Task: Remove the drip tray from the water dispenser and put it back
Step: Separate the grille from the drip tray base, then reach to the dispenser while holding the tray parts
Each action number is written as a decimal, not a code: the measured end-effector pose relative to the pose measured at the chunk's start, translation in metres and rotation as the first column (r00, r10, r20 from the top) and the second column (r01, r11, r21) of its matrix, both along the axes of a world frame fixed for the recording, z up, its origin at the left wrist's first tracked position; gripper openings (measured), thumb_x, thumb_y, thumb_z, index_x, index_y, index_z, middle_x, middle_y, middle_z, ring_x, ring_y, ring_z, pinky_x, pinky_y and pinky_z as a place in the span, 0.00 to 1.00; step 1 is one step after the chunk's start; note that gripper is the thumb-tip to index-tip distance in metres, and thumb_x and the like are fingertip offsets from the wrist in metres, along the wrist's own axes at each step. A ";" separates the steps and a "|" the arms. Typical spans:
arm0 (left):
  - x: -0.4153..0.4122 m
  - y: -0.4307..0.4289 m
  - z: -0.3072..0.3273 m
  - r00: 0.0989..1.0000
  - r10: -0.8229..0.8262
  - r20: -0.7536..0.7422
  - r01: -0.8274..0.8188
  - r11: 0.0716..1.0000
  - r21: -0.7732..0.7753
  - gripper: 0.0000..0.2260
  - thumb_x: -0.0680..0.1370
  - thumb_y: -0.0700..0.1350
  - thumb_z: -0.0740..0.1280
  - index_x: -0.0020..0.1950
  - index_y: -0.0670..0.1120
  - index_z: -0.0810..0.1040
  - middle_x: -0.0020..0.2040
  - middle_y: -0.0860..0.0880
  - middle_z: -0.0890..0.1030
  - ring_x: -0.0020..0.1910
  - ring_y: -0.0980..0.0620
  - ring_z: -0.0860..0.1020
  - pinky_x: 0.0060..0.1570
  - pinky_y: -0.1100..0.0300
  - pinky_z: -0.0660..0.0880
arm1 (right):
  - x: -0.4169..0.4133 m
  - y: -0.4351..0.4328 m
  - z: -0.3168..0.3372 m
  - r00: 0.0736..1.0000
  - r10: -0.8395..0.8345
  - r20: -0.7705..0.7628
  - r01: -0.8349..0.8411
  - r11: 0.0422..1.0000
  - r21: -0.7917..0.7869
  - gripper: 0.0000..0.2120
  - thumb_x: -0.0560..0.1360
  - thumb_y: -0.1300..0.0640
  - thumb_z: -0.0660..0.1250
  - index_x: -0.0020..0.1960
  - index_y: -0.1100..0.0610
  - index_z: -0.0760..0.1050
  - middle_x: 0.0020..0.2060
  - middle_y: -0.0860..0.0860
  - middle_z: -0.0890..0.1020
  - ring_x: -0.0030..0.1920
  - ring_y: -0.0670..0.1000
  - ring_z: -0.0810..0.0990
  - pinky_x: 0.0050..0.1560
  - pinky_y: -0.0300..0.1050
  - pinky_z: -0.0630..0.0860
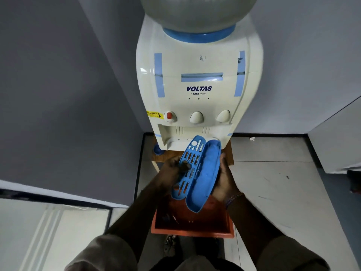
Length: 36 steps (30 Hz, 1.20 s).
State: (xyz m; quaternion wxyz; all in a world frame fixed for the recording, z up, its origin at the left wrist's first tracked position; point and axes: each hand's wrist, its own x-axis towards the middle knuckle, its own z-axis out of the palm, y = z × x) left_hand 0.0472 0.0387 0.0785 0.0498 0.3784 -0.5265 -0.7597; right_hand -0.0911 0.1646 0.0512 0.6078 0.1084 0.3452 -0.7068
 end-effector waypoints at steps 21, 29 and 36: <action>-0.077 -0.011 0.081 0.912 0.398 0.103 -0.153 0.563 -0.812 0.25 0.75 0.73 0.61 0.41 0.52 0.81 0.42 0.56 0.85 0.44 0.55 0.83 0.52 0.48 0.80 | -0.024 -0.048 0.001 0.995 0.100 -0.013 -0.101 0.992 -0.075 0.23 0.76 0.38 0.62 0.58 0.52 0.85 0.56 0.59 0.85 0.54 0.60 0.84 0.55 0.57 0.77; -0.094 -0.024 0.082 0.885 0.447 0.130 -0.168 0.567 -0.806 0.27 0.75 0.72 0.62 0.29 0.51 0.72 0.29 0.52 0.79 0.35 0.46 0.80 0.42 0.50 0.77 | -0.027 -0.056 0.007 0.995 0.092 -0.028 -0.094 0.992 -0.085 0.24 0.75 0.38 0.63 0.62 0.53 0.82 0.59 0.59 0.83 0.56 0.61 0.82 0.55 0.58 0.78; -0.094 -0.030 0.082 0.863 0.479 0.161 -0.066 0.423 -0.904 0.27 0.76 0.71 0.61 0.42 0.50 0.86 0.38 0.46 0.87 0.41 0.42 0.84 0.45 0.47 0.81 | -0.026 -0.060 0.008 0.993 0.118 -0.028 -0.120 0.990 -0.072 0.23 0.75 0.38 0.62 0.55 0.52 0.86 0.52 0.58 0.86 0.51 0.60 0.83 0.49 0.55 0.80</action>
